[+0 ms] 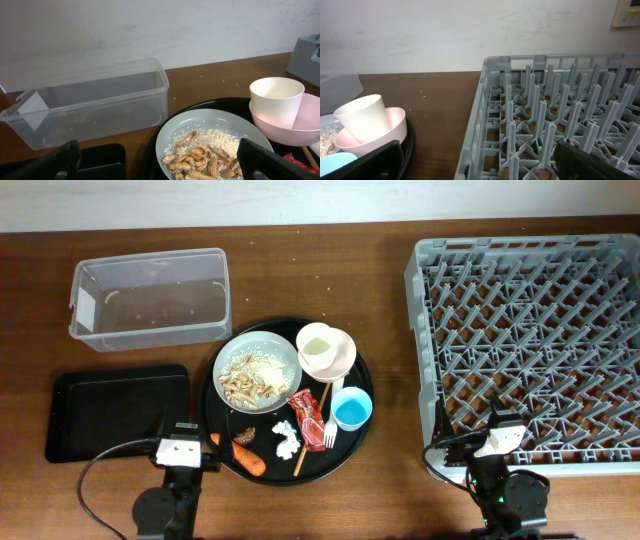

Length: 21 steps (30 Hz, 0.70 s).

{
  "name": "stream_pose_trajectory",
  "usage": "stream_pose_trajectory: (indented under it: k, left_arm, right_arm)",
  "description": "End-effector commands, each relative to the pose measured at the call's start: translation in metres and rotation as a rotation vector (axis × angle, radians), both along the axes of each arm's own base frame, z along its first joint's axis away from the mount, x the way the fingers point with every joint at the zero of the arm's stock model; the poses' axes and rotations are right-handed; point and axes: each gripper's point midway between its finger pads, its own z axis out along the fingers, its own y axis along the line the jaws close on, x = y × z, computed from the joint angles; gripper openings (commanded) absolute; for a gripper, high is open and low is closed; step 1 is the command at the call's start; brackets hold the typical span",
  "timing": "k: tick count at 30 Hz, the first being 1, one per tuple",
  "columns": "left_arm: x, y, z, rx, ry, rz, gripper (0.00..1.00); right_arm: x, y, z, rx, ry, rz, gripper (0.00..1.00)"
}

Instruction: Sort waste into correct bins and load items into the dishwasher rack

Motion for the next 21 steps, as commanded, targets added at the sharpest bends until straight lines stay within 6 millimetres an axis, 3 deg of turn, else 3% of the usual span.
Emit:
stream_pose_trajectory:
  k: [1, 12, 16, 21]
  left_arm:
    - [0.000, -0.001, -0.002, 0.012, 0.001, -0.010, 0.99]
    - [0.000, 0.001, -0.002, 0.008, 0.003, 0.005, 0.99]
    - [-0.004, 0.002, -0.002, -0.028, 0.067, 0.012, 0.99]
    - [0.003, -0.005, 0.015, -0.130, 0.242, -0.009, 0.99]
  right_arm:
    - [0.000, 0.000, -0.003, 0.000, 0.007, -0.003, 0.99]
    - [0.000, 0.000, -0.001, 0.044, 0.004, -0.005, 0.99]
    - [-0.005, 0.009, -0.001, 0.091, 0.066, 0.042, 0.99]
    - [-0.021, 0.008, 0.039, 0.083, 0.240, 0.033, 0.99]
